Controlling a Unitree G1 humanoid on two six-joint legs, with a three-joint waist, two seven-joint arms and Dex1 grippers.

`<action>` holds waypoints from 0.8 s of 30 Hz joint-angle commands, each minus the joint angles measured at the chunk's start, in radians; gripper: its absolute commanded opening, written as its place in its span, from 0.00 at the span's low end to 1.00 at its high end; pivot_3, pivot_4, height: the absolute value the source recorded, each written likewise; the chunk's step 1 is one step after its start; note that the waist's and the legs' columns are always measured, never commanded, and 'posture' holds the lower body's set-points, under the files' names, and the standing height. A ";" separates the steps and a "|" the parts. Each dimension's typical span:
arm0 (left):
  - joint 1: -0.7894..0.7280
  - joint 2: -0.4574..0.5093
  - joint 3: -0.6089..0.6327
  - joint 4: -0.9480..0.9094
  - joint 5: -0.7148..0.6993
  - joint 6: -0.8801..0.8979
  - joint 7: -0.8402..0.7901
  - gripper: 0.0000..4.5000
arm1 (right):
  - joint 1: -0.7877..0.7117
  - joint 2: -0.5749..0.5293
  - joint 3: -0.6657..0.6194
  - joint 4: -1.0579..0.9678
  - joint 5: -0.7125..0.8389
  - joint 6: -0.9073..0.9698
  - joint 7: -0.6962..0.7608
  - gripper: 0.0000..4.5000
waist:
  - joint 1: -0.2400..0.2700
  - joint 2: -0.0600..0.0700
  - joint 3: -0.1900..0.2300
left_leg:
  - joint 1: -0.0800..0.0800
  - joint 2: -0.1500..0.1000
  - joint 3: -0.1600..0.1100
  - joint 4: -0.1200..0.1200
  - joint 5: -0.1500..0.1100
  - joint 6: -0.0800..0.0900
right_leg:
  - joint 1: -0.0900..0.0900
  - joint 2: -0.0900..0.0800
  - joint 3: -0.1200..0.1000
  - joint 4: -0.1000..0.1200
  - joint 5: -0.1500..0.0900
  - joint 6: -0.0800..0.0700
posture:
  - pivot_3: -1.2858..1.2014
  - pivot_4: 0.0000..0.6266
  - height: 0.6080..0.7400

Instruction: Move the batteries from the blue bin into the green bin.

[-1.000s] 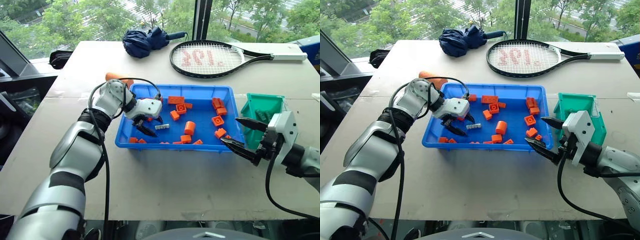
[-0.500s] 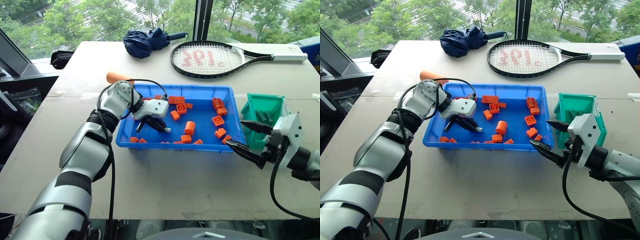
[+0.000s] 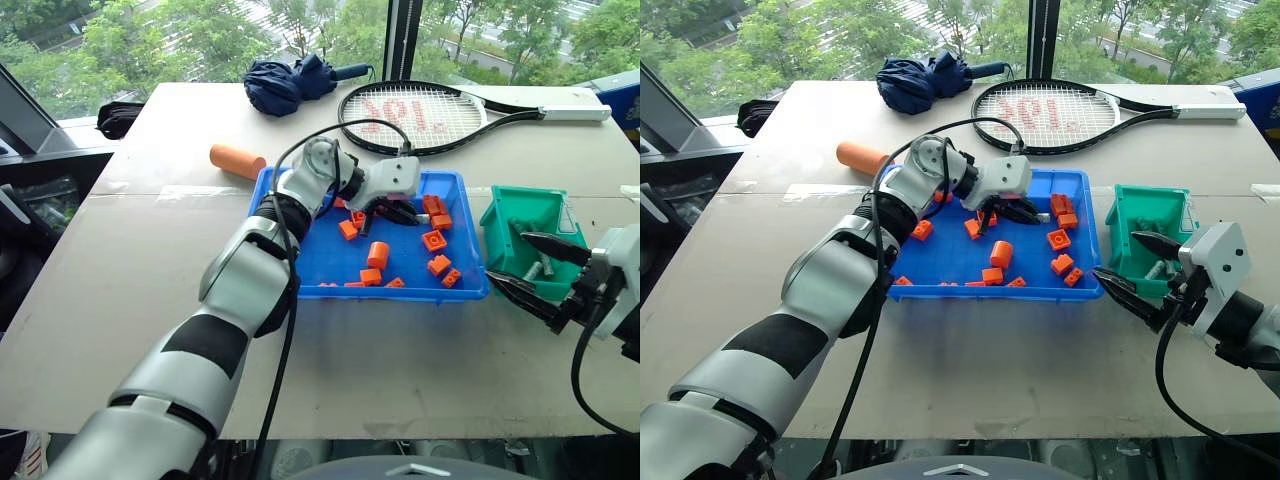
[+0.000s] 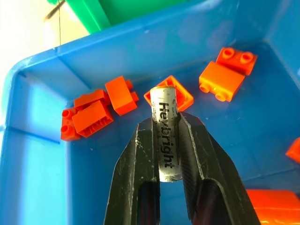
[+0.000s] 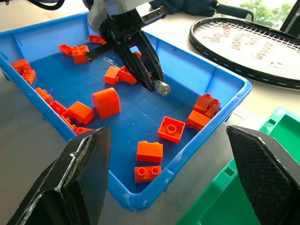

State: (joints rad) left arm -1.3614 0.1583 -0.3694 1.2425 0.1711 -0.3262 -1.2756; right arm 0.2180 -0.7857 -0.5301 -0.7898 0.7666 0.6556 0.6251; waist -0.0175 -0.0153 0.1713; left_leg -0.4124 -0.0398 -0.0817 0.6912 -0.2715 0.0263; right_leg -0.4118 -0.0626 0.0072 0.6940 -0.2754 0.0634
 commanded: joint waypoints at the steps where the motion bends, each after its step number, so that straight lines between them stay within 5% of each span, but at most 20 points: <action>1: -0.035 -0.003 -0.014 0.026 0.062 -0.019 0.052 0.01 | 0.015 0.003 -0.054 -0.058 0.027 -0.006 -0.023 0.88 | 0.004 0.000 0.000 | 0.000 0.000 0.000 0.000 0.000 0.000 | 0.000 0.000 0.000 0.000 0.000 0.000 | 0.52 0.24 1.00; 3: -0.039 -0.003 -0.023 0.038 0.093 -0.015 0.073 0.01 | 0.023 0.005 -0.053 -0.068 0.031 -0.003 -0.034 0.88 | 0.005 0.000 0.000 | 0.000 0.000 0.000 0.000 0.000 0.000 | 0.000 0.000 0.000 0.000 0.000 0.000 | 0.52 0.24 1.00; 12: -0.045 -0.030 0.065 0.040 0.049 -0.011 0.088 0.99 | 0.007 -0.001 -0.021 -0.063 0.028 -0.009 -0.055 0.88 | 0.006 0.000 0.000 | 0.000 0.000 0.000 0.000 0.000 0.000 | 0.000 -0.001 0.000 0.000 0.000 0.000 | 0.52 0.24 1.00; 20: 0.019 0.175 0.231 -0.138 -0.140 0.082 -0.226 1.00 | -0.260 -0.064 0.256 0.077 -0.100 0.050 -0.094 0.88 | -0.026 0.001 0.000 | 0.002 0.001 0.003 -0.002 0.000 0.000 | -0.001 0.001 0.003 0.001 0.000 0.000 | 0.52 0.24 1.00; 24: 0.147 0.324 0.271 -0.402 -0.231 0.278 -0.328 1.00 | -0.436 -0.067 0.438 0.226 -0.197 0.030 -0.027 0.88 | -0.029 0.002 -0.001 | 0.004 0.003 0.005 -0.004 0.000 -0.001 | -0.001 0.001 0.005 0.000 0.000 0.000 | 0.52 0.24 1.00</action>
State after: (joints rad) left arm -1.2330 0.4499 -0.1251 0.9484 -0.0091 -0.1250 -1.5638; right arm -0.1913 -0.8410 -0.1292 -0.5899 0.6061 0.7045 0.5681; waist -0.0463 -0.0137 0.1708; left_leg -0.4079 -0.0361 -0.0764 0.6869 -0.2711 0.0255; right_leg -0.4127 -0.0615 0.0135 0.6942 -0.2755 0.0633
